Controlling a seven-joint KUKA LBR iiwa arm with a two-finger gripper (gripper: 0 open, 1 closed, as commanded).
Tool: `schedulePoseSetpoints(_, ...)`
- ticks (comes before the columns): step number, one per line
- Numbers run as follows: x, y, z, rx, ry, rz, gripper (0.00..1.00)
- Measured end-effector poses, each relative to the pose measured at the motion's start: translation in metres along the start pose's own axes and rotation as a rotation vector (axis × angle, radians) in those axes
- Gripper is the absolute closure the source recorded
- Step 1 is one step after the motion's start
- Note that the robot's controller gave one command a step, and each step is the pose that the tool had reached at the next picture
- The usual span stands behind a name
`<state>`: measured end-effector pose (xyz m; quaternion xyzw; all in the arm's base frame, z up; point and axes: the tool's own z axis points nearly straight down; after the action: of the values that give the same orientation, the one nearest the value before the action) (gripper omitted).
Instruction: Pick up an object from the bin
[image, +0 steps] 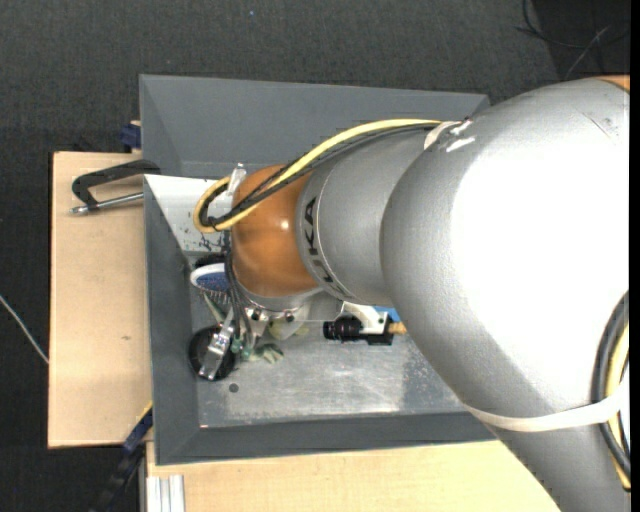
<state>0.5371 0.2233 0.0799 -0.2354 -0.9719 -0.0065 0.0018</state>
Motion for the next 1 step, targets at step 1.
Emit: schedulePoseSetpoints(1, 0.0005, 0.0043, -0.0049, 0.004, -0.006, -0.004, 0.0)
